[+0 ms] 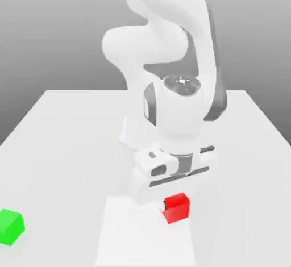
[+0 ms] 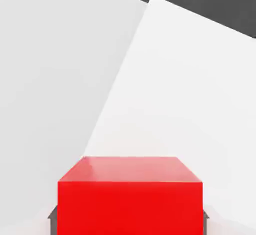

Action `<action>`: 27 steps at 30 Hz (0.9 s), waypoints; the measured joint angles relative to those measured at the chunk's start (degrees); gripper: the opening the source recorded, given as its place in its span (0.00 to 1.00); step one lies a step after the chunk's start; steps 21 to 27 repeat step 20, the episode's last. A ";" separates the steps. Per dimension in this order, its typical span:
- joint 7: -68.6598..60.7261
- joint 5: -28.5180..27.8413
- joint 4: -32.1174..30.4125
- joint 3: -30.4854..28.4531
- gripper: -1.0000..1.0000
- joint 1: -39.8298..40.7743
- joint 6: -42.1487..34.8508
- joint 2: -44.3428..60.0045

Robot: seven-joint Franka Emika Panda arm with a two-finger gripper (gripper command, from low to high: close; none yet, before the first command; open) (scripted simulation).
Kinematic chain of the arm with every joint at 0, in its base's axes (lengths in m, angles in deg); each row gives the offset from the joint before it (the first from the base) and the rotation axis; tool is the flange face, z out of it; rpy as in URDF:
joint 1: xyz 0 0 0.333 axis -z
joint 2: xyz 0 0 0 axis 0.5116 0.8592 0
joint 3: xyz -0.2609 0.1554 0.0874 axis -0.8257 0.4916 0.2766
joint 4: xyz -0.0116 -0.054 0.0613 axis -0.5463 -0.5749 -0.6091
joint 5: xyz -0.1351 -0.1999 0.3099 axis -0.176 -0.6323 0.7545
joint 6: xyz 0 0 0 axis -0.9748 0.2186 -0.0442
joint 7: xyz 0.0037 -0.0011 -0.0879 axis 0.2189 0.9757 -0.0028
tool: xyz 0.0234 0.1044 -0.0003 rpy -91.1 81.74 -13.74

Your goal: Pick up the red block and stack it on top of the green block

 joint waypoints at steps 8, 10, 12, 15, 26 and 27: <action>7.82 4.19 13.43 -10.74 0.00 16.50 -9.61 4.42; 9.56 5.11 16.37 -13.65 0.00 19.26 -11.32 5.71; 11.14 6.09 19.14 -16.53 0.00 22.03 -12.81 7.05; 11.12 10.34 23.51 -18.20 0.00 26.52 -10.86 13.69; 9.92 12.67 24.37 -17.14 1.00 28.18 -8.06 17.52; 9.92 12.67 24.37 -17.14 1.00 28.18 -8.06 17.52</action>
